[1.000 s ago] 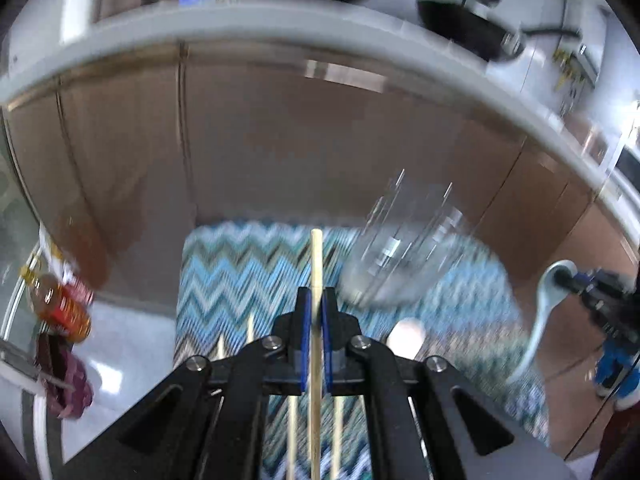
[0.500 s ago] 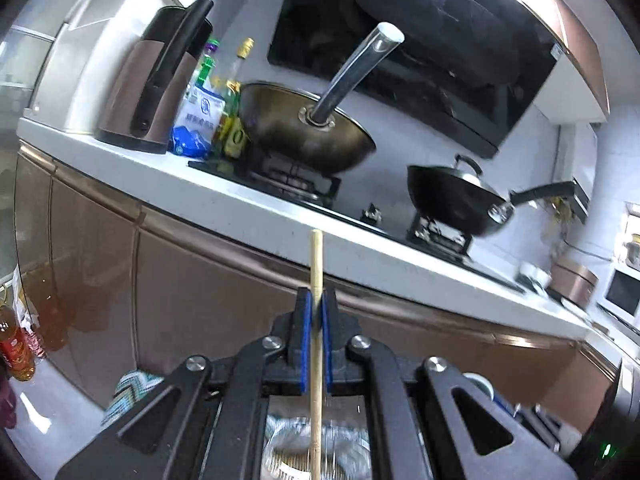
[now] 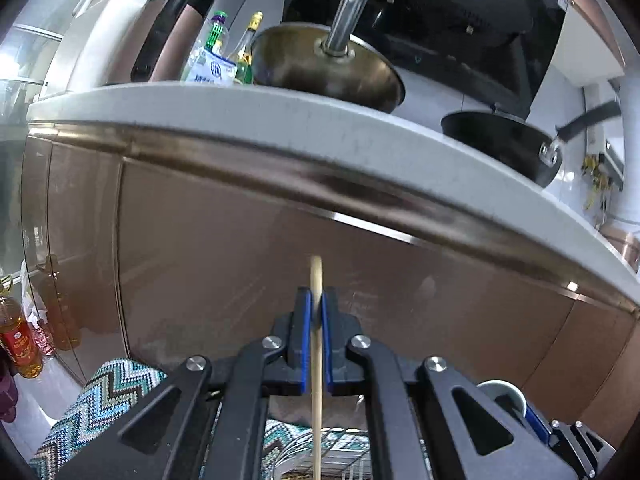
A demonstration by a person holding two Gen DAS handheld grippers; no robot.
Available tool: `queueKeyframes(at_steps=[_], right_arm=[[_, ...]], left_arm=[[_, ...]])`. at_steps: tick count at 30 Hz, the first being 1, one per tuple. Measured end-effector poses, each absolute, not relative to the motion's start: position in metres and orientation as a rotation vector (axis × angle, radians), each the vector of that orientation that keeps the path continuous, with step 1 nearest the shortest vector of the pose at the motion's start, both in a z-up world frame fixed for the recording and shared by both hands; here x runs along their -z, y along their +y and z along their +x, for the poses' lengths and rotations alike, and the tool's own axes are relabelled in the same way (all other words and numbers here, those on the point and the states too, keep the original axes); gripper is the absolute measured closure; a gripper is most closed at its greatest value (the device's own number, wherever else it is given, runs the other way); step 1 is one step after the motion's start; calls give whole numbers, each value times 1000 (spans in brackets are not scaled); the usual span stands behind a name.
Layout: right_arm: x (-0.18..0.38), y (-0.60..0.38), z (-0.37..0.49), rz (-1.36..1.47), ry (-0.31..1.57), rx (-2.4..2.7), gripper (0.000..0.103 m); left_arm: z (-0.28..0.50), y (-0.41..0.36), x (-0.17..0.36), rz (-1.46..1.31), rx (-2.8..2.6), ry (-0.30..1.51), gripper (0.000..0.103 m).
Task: Organize utensils
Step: 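Carry chopstick and spoon into the wire-rack cup while both tools open, then raise both open tools away from the wire-rack cup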
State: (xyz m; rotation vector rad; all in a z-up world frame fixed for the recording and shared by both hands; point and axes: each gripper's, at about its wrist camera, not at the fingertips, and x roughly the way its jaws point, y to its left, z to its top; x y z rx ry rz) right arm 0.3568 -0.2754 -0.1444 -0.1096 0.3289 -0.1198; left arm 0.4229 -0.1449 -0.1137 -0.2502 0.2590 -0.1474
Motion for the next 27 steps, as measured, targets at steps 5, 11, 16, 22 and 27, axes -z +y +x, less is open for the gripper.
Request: queueKeyframes(at_steps=[5, 11, 16, 22, 27], right_arm=[[159, -275, 356, -94, 345, 108, 95], [157, -274, 346, -86, 342, 101, 78], [138, -280, 329, -58, 316, 119, 71], [107, -283, 299, -42, 287, 151, 69], [74, -282, 260, -23, 251, 156, 61]], left_arm=[[418, -147, 127, -205, 129, 249, 97], [409, -142, 119, -204, 153, 249, 96], [388, -126, 91, -200, 160, 220, 85], [348, -101, 56, -183, 137, 170, 69], [305, -77, 23, -151, 120, 151, 68]])
